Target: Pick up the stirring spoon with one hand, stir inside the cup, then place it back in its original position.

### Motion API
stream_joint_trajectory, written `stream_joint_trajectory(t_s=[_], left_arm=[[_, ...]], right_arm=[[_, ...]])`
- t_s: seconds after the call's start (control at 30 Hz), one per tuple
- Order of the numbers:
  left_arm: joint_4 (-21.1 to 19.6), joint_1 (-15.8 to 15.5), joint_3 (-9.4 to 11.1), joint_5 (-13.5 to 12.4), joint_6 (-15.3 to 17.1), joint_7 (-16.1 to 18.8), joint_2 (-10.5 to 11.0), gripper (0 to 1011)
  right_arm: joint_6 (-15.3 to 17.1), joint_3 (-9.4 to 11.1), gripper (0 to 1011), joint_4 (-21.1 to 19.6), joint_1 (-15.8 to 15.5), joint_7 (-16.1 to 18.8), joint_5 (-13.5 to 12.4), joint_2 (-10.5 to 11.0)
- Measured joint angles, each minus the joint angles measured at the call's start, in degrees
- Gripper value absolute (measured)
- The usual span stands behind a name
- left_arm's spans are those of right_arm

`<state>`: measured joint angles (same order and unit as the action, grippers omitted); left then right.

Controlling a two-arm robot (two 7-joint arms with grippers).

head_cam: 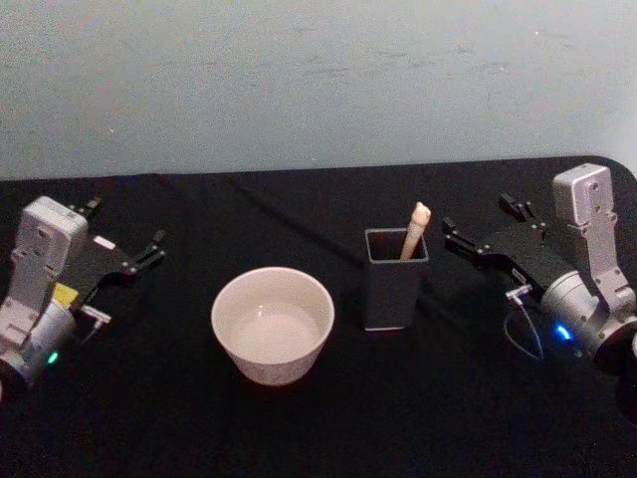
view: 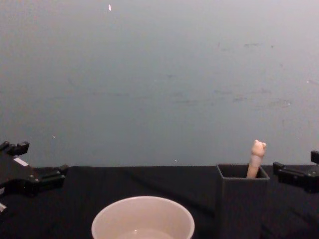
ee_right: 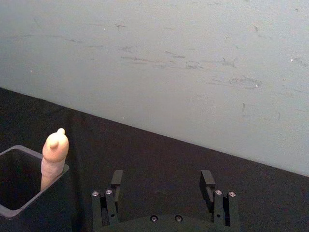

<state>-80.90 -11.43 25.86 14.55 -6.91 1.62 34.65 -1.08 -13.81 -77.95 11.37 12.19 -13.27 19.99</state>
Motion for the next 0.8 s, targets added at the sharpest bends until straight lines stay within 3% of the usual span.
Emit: stream_joint_trajectory(t_s=[0.8], left_arm=[[0.0,0.0,0.0,0.0,0.0,0.0,0.0,1001]], right_arm=[[0.01,0.0,1002,0.0,0.0,0.0,0.0,0.0]])
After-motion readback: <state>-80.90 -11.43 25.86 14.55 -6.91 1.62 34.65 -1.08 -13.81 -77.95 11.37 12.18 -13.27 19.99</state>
